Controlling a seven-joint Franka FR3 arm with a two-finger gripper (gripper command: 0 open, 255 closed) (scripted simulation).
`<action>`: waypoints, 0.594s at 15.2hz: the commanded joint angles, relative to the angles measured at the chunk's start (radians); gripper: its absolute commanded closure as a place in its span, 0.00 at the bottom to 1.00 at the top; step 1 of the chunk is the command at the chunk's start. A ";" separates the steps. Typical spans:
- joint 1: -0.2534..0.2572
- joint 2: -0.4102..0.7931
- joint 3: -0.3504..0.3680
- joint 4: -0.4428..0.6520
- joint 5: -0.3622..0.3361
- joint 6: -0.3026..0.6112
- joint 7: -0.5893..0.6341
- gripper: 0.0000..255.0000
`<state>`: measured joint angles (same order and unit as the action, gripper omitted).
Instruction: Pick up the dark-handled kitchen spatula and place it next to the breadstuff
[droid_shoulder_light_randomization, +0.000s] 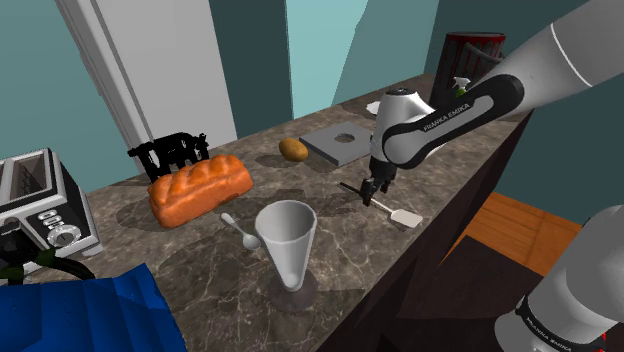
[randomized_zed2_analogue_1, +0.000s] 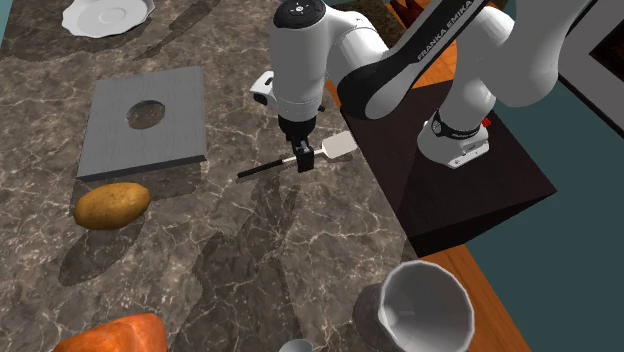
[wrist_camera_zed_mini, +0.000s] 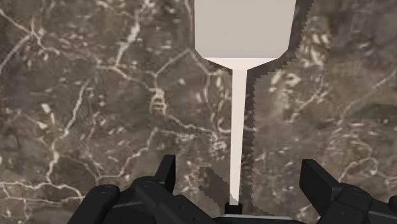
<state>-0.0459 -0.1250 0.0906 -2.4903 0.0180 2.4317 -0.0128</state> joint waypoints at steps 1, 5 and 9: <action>0.000 0.003 0.000 0.000 0.000 0.003 0.001 0.00; 0.000 0.003 0.000 0.000 0.000 0.003 0.001 0.00; 0.000 0.003 0.000 0.000 0.000 0.003 0.000 1.00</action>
<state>-0.0459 -0.1221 0.0908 -2.4902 0.0177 2.4349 -0.0123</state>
